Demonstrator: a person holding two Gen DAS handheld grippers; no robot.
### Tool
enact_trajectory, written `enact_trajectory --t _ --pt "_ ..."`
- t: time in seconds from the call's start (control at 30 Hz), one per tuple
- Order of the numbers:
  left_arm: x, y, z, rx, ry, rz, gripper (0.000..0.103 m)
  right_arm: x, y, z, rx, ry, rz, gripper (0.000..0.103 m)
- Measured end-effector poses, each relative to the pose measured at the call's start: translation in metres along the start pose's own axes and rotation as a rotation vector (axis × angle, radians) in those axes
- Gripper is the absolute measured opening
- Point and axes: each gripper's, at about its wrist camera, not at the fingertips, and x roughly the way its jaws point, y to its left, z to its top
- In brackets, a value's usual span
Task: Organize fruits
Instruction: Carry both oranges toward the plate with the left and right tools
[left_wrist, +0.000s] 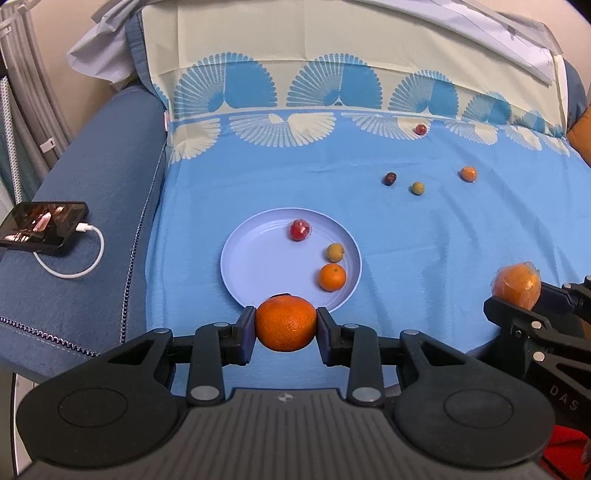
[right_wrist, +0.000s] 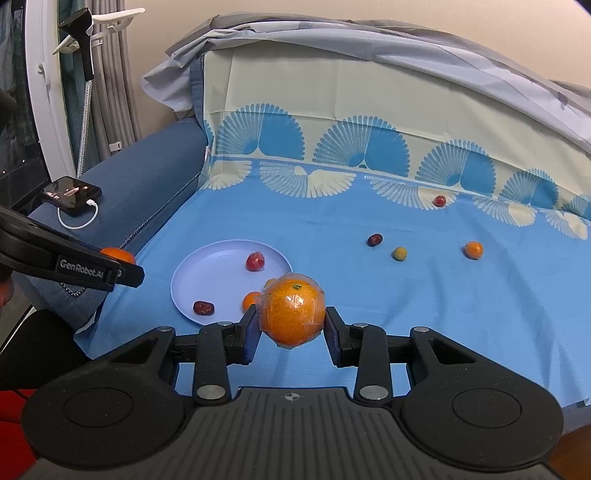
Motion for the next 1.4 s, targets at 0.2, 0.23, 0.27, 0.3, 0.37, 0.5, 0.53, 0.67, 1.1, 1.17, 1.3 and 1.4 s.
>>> enact_trajectory --t 0.2,0.23,0.27,0.3,0.37,0.5,0.53,0.67,1.1,1.17,1.3,1.4 --pt "0.004 0.008 0.000 -0.010 0.009 0.011 0.037 0.003 0.003 -0.001 -0.009 0.007 0.010 0.038" --pt "0.004 0.009 0.000 -0.012 0.010 0.012 0.037 0.004 0.001 0.000 -0.012 0.008 0.013 0.038" --pt "0.005 0.010 0.001 -0.015 0.011 0.013 0.037 0.004 0.001 0.000 -0.014 0.009 0.015 0.038" --pt "0.006 0.012 0.001 -0.018 0.012 0.012 0.037 0.005 0.001 0.000 -0.014 0.010 0.016 0.038" --pt "0.006 0.013 0.002 -0.021 0.010 0.014 0.037 0.007 0.001 0.000 -0.014 0.015 0.019 0.038" --pt "0.009 0.016 0.003 -0.027 0.015 0.019 0.037 0.014 -0.001 0.000 -0.012 0.026 0.020 0.038" --pt "0.010 0.017 0.003 -0.031 0.019 0.020 0.037 0.016 -0.001 0.000 -0.010 0.031 0.019 0.038" --pt "0.014 0.023 0.006 -0.055 0.024 0.028 0.037 0.025 0.001 0.002 -0.017 0.041 0.018 0.038" --pt "0.041 0.060 0.037 -0.141 0.048 0.050 0.037 0.073 0.015 0.023 -0.043 0.064 0.056 0.038" --pt "0.050 0.061 0.042 -0.143 0.061 0.047 0.037 0.083 0.017 0.025 -0.052 0.074 0.062 0.038" --pt "0.070 0.060 0.050 -0.134 0.081 0.034 0.037 0.106 0.020 0.029 -0.057 0.100 0.071 0.038" --pt "0.085 0.058 0.057 -0.125 0.095 0.023 0.037 0.124 0.022 0.032 -0.056 0.117 0.076 0.038"
